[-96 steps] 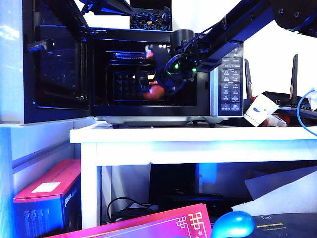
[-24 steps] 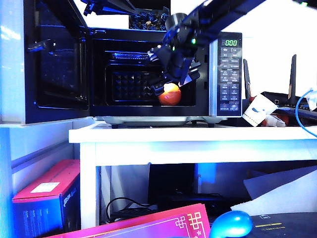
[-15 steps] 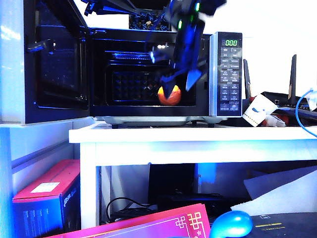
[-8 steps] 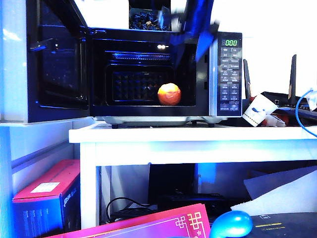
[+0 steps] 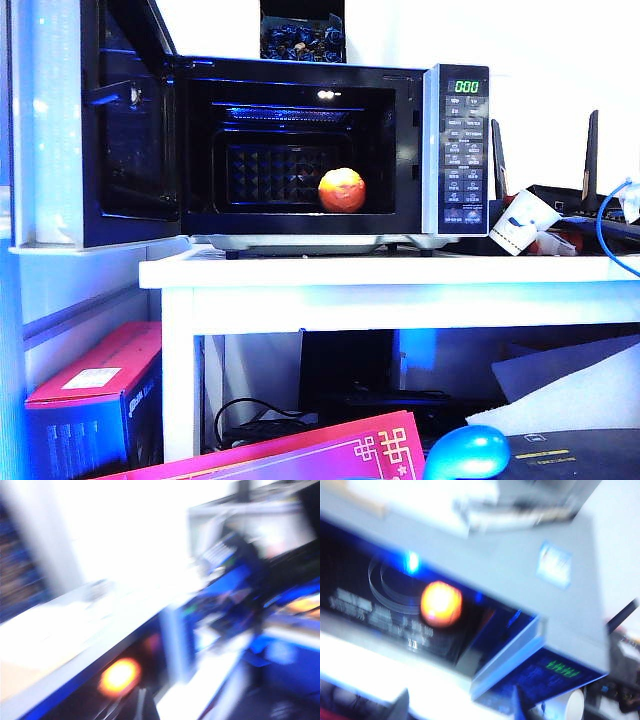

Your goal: Open the microwave door, place the orange inside the microwave, then close the microwave door.

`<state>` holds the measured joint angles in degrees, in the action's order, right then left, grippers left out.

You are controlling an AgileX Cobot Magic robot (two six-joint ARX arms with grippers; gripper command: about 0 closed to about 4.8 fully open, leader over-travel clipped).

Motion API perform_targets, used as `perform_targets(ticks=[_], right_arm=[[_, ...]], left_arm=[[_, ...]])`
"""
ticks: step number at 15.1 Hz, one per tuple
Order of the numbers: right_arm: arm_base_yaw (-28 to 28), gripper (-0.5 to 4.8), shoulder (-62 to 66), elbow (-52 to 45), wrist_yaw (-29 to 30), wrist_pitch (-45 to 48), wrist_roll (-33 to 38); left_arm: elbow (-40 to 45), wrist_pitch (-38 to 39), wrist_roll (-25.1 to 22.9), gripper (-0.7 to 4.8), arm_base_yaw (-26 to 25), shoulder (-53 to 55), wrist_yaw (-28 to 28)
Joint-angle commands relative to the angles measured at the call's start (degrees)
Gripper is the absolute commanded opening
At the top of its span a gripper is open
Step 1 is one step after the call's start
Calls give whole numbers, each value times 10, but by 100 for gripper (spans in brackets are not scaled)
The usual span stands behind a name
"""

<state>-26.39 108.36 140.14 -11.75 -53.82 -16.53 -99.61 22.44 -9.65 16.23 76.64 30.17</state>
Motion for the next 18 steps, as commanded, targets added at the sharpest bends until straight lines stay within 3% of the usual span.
perform_targets(ticks=[1, 4, 10, 12, 18], right_arm=[[-1, -3, -28, 3, 3, 18, 1], [-1, -3, -47, 5, 8, 46, 20], [-1, -3, -81, 12, 108, 140, 79], [-1, -3, -99, 16, 134, 160, 89], [-1, -2, -155, 16, 134, 179, 91]], left_arm=[[-2, 170, -41, -6, 0, -41, -178], [-2, 279, -52, -5, 0, -39, -257], [-2, 340, -50, -5, 0, -30, -264], [-2, 360, -50, -6, 0, -14, -258], [-1, 348, -64, -6, 0, 27, -168]])
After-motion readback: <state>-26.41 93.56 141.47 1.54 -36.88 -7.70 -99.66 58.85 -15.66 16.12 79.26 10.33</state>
